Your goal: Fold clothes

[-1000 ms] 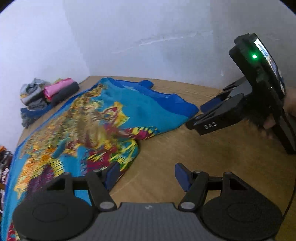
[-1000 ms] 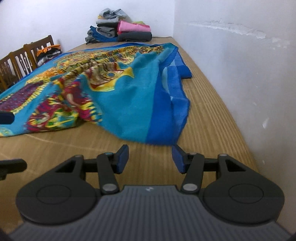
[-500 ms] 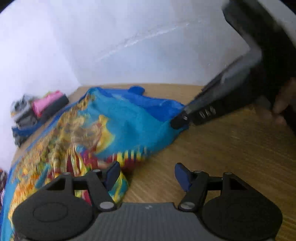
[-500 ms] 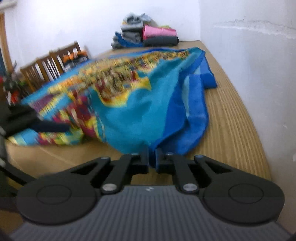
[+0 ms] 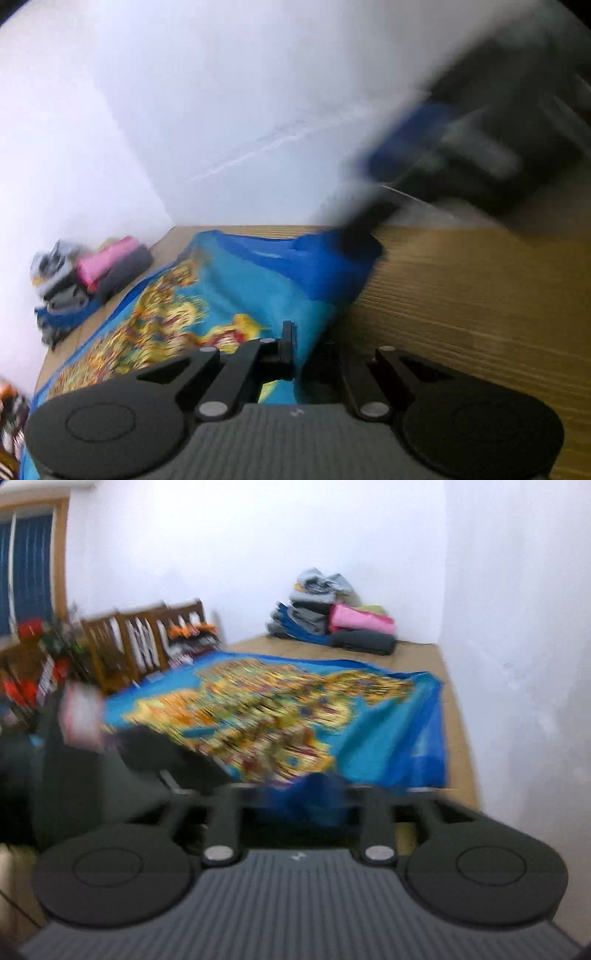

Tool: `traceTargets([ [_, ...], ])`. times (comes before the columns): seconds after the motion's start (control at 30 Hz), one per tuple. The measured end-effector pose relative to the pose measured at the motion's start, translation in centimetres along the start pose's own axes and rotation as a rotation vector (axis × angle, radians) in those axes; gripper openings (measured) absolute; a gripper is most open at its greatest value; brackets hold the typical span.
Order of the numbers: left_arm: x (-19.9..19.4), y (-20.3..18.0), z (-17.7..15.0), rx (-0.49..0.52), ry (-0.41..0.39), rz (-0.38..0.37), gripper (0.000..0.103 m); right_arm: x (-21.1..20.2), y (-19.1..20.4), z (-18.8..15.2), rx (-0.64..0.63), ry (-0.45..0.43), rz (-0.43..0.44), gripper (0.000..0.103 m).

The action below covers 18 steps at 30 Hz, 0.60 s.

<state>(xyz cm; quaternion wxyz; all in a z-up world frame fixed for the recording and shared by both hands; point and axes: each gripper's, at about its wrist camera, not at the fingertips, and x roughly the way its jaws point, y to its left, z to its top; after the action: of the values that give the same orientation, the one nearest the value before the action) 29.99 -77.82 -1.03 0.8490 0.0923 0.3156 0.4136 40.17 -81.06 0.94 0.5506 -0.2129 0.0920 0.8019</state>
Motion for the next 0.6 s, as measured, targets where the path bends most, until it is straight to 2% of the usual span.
traceTargets([
  [0.03, -0.6, 0.9, 0.3, -0.014, -0.007, -0.004, 0.001, 0.0, 0.4, -0.3, -0.053, 0.004, -0.028, 0.084],
  [0.1, -1.7, 2.7, 0.8, -0.041, -0.020, -0.012, 0.001, 0.2, 1.1, -0.9, -0.153, 0.021, -0.073, 0.082],
  [0.2, -2.6, 4.3, 1.4, -0.092, -0.022, -0.016, 0.001, 2.0, 1.9, -1.1, -0.254, 0.048, -0.038, 0.082],
  [0.37, -3.4, 6.2, 2.5, -0.169, -0.024, -0.010, 0.001, 5.2, 3.1, -1.0, -0.351, 0.055, 0.014, 0.082],
  [0.43, -3.9, 6.3, 2.9, -0.164, -0.030, -0.012, 0.001, 6.3, 3.8, -1.0, -0.388, 0.037, 0.017, 0.081],
  [0.5, -4.3, 6.2, 3.4, -0.153, -0.038, -0.015, 0.002, 6.9, 4.5, -1.0, -0.439, -0.019, 0.018, 0.080],
  [0.57, -4.5, 6.4, 4.0, -0.152, -0.044, -0.020, 0.002, 7.3, 4.8, -0.5, -0.469, -0.039, 0.065, 0.058],
  [0.6, -4.8, 6.5, 4.3, -0.163, -0.048, -0.027, 0.003, 7.6, 4.7, 0.0, -0.459, 0.005, 0.116, 0.018],
])
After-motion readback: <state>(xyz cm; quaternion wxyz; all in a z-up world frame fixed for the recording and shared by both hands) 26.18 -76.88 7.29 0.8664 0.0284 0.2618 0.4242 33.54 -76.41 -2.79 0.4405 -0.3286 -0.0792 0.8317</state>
